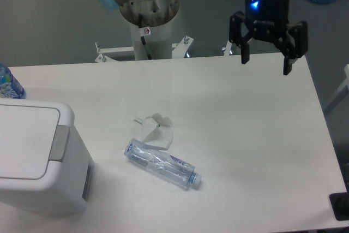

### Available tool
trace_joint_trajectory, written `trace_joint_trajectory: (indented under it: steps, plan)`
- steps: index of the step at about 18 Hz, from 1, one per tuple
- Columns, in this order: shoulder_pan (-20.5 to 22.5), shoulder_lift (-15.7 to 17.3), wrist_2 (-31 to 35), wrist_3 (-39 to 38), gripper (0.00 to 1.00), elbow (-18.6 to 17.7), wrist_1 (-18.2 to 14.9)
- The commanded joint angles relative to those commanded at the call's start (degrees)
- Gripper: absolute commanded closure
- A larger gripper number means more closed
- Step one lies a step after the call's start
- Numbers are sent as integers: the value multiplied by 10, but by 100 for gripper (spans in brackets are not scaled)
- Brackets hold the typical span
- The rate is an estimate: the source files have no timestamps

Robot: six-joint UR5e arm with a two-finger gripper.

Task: Open the trash can
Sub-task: 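Move the open gripper across the table toward the white trash can lid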

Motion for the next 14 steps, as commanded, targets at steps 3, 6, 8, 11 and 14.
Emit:
trace_joint_trajectory:
  steps: [3, 6, 8, 11, 14]
  plan:
    - [0, 1, 0, -1, 0, 0, 0]
    - [0, -1, -2, -18, 0, 4, 0]
    - [-10, -4, -1, -67, 0, 9, 3]
    - [-35, -10, 0, -124, 0, 10, 21]
    - [-55, -11, 0, -184, 0, 10, 32]
